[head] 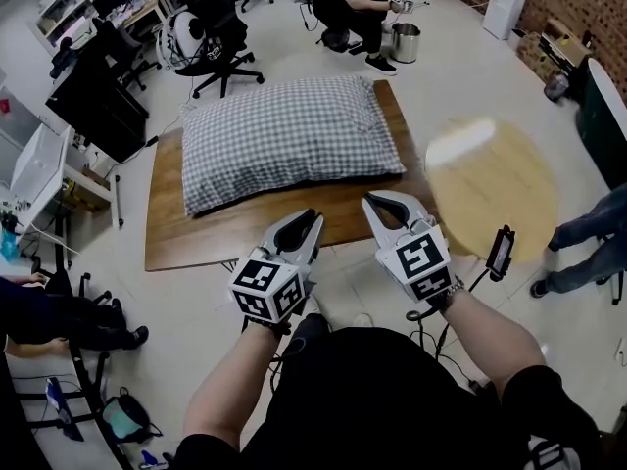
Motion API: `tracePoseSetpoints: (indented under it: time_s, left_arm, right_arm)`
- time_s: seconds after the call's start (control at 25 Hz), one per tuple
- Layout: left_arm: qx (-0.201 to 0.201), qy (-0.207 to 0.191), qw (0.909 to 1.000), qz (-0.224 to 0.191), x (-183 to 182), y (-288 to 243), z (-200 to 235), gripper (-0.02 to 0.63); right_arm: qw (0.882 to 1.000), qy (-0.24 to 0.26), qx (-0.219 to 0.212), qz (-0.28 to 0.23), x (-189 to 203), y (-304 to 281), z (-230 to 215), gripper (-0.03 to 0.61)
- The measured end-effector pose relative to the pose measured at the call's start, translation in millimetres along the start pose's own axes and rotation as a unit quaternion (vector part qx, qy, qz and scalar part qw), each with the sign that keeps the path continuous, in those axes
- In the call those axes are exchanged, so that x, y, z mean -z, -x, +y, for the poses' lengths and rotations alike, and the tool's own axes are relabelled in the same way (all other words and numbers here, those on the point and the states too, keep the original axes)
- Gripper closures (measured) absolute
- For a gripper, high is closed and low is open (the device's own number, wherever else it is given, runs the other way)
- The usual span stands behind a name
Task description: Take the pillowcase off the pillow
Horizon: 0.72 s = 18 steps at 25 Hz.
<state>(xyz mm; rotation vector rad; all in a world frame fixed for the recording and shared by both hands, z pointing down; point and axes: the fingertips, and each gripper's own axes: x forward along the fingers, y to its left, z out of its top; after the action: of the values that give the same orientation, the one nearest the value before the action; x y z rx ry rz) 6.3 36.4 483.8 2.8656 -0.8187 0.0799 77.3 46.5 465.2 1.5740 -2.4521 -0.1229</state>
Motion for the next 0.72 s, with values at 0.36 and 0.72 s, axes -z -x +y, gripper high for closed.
tracePoseSetpoints:
  time_s: [0.36,0.72]
  left_arm:
    - [0.009,0.114,0.9934,0.009,5,-42,52,0.485]
    - [0.033,0.279,0.9585,0.048,34,-133,136,0.403]
  right_arm:
    - [0.999,0.004,0.017,0.049,18,-45,-65,0.572]
    - [0.99,-0.026,0.027,0.139,57,-151,-171,0.485]
